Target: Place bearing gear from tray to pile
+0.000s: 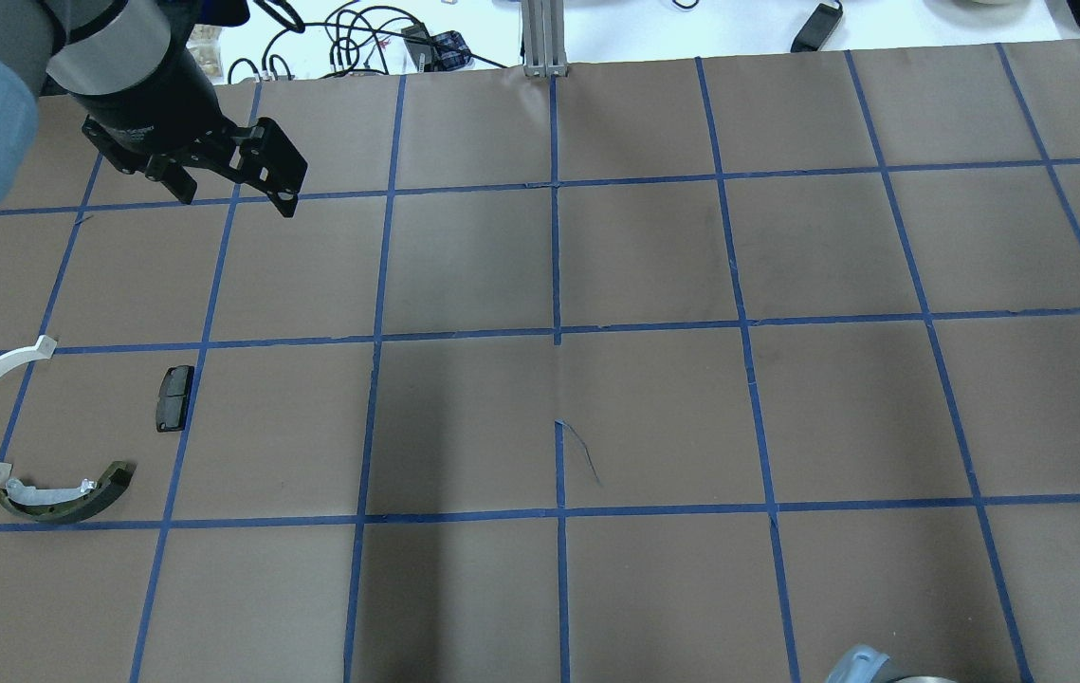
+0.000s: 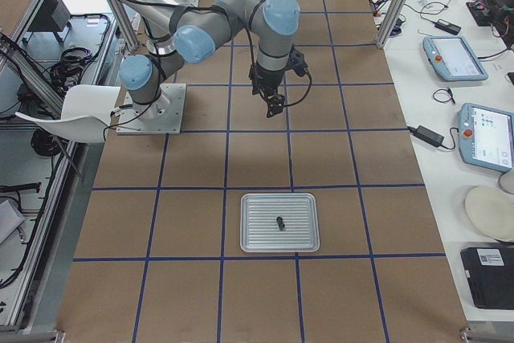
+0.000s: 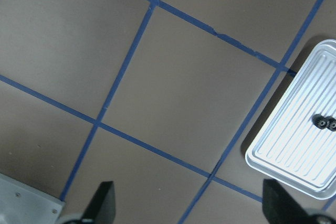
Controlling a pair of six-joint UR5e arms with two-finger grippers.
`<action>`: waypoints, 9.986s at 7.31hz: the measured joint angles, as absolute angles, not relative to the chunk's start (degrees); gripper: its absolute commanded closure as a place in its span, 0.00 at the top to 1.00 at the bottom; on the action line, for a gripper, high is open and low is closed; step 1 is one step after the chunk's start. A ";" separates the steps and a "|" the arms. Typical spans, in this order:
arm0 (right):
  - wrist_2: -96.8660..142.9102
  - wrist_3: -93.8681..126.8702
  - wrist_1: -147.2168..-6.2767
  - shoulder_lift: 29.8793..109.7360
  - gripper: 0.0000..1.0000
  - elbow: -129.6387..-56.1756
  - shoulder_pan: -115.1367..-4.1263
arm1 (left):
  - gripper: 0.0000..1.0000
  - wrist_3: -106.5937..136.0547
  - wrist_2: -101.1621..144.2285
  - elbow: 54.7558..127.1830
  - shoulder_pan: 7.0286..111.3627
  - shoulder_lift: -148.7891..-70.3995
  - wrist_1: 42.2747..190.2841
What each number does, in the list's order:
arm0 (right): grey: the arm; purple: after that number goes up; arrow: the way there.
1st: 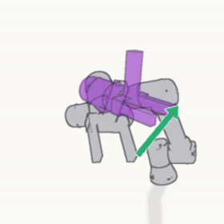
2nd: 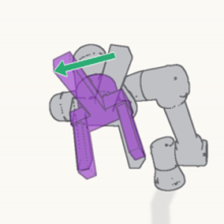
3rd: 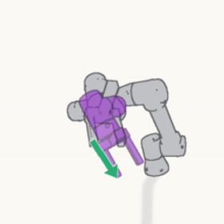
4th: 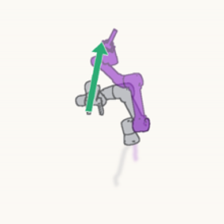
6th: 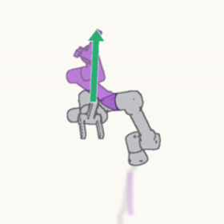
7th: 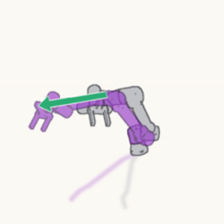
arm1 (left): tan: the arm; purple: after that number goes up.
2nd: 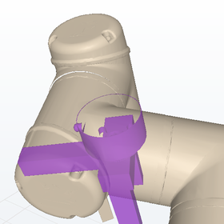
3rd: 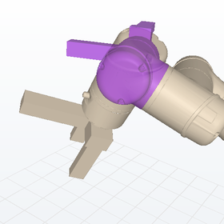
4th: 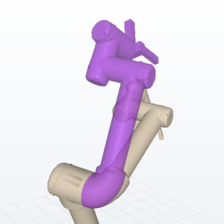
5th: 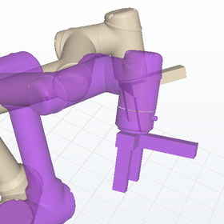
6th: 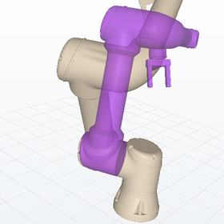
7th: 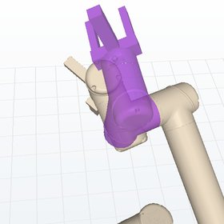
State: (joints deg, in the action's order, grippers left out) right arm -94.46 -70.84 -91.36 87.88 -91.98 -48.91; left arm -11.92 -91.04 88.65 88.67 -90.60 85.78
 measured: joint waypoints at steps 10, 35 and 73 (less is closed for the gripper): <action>-90.23 -127.95 -121.88 64.00 0.93 -91.52 -37.86 | 1.00 -11.79 -91.04 88.30 88.42 -90.41 85.78; -95.84 -129.42 -119.45 61.17 0.00 -88.84 -42.91 | 1.00 0.96 -89.08 88.44 88.62 -90.04 85.63; -93.44 -69.18 -102.59 79.73 1.00 -95.50 -49.59 | 0.00 22.65 -87.37 111.54 112.43 -115.01 44.43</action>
